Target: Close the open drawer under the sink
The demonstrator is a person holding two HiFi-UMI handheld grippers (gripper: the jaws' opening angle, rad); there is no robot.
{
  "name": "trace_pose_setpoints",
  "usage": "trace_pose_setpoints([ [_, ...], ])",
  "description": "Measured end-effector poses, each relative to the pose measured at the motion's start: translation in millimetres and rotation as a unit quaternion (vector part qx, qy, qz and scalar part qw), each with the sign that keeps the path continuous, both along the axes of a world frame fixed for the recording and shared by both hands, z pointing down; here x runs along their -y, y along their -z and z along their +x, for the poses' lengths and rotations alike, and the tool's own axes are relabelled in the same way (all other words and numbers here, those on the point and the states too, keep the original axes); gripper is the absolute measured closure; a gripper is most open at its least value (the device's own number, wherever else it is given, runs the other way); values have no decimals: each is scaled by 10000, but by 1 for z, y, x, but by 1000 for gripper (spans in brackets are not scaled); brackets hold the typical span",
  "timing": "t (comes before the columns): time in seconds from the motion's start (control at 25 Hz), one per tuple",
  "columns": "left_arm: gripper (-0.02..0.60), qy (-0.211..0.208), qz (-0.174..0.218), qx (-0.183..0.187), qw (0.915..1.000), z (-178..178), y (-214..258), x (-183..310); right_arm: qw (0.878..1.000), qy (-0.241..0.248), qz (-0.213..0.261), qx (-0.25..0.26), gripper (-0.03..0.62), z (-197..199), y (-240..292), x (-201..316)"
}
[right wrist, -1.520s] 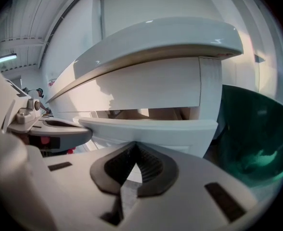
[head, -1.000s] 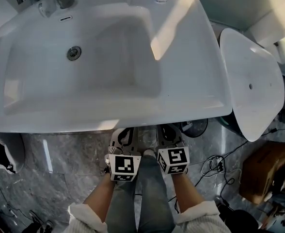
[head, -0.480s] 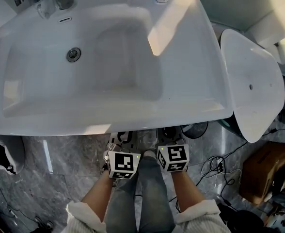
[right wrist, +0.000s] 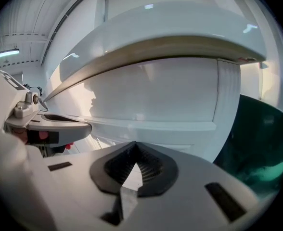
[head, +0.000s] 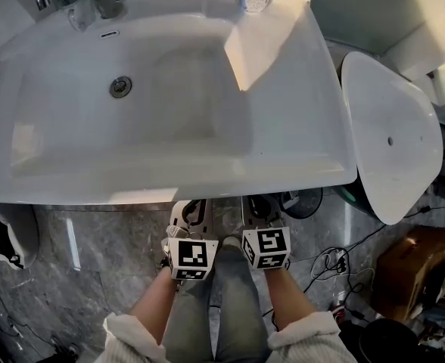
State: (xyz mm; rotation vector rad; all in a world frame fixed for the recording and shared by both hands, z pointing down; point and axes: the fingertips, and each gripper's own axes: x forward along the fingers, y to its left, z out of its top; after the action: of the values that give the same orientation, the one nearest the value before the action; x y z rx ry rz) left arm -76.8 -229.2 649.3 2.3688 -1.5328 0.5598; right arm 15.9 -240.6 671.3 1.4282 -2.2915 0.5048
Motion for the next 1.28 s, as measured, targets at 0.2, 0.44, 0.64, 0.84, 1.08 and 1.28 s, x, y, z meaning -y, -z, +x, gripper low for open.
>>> trace_pose_setpoints([
  [0.2, 565, 26, -14, -60, 10000, 4, 10, -15, 10000, 66, -3, 47, 583, -2, 12, -16],
  [0.44, 565, 45, 117, -248, 9996, 22, 44, -30, 9997, 137, 98, 148, 583, 4, 52, -34],
  [0.64, 565, 40, 248, -465, 9986, 42, 88, -38, 9990, 321, 255, 179, 583, 10, 98, -46],
  [0.84, 565, -54, 330, -605, 9976, 60, 138, -43, 9981, 367, 387, 321, 583, 20, 152, -46],
  [1.08, 566, -140, 480, -646, 9967, 72, 215, -46, 9949, 568, 655, 517, 583, 27, 234, -44],
  [1.28, 566, -218, 796, -714, 9940, 72, 280, -49, 9879, 687, 1141, 797, 583, 24, 306, -45],
])
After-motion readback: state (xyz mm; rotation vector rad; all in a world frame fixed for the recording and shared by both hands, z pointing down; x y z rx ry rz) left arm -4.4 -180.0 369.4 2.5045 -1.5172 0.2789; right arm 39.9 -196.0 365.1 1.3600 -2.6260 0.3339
